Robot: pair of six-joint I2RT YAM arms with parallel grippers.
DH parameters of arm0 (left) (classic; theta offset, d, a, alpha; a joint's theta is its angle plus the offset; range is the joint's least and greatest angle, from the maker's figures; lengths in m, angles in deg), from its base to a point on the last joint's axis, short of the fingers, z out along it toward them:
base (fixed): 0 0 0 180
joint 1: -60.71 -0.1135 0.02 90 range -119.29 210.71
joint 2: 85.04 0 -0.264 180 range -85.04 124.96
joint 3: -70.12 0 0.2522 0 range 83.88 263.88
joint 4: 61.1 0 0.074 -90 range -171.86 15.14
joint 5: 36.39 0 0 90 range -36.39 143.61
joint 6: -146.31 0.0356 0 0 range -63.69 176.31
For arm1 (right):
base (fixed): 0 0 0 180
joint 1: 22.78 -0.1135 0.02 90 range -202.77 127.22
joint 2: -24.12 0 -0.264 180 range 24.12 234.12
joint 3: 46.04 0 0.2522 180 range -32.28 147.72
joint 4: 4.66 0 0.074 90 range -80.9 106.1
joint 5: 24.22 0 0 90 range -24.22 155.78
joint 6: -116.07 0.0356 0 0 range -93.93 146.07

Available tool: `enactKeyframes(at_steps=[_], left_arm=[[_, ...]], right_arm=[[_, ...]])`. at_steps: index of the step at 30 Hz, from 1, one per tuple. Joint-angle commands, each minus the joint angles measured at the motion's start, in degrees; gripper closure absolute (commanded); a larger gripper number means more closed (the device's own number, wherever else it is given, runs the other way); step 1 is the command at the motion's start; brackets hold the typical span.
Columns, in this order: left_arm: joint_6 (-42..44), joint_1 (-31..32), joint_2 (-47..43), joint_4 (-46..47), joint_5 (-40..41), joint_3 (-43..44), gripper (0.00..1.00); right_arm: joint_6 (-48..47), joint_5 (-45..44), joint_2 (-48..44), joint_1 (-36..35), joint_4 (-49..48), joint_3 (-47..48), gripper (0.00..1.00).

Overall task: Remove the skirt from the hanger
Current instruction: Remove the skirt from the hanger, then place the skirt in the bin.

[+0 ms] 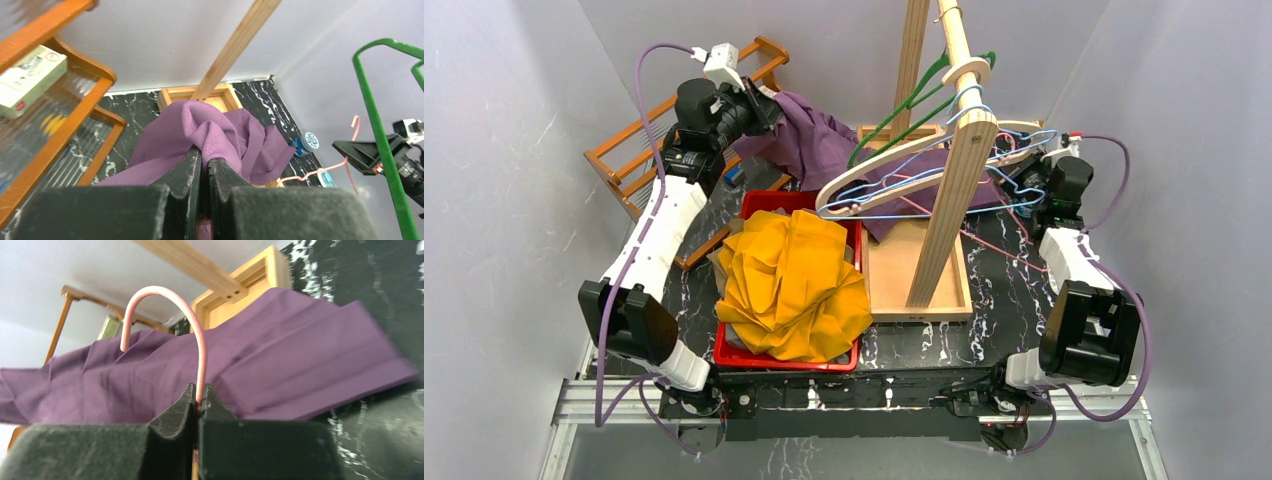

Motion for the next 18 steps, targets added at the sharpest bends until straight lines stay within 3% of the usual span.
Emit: enactKeyframes(at_steps=[1,10,18], left_arm=[[1.28,-0.95,-4.20,1.26,6.23,4.84,1.00],[6.42,-1.20,0.73,-2.06,9.16,28.56,1.00],[4.87,-1.12,2.02,-0.59,4.01,43.75,1.00]], right_arm=[[-0.94,-1.38,-0.55,3.62,1.25,3.34,1.00],[-0.43,2.18,1.84,4.55,-0.18,4.80,1.00],[-1.94,2.28,0.28,4.90,0.25,4.49,1.00]])
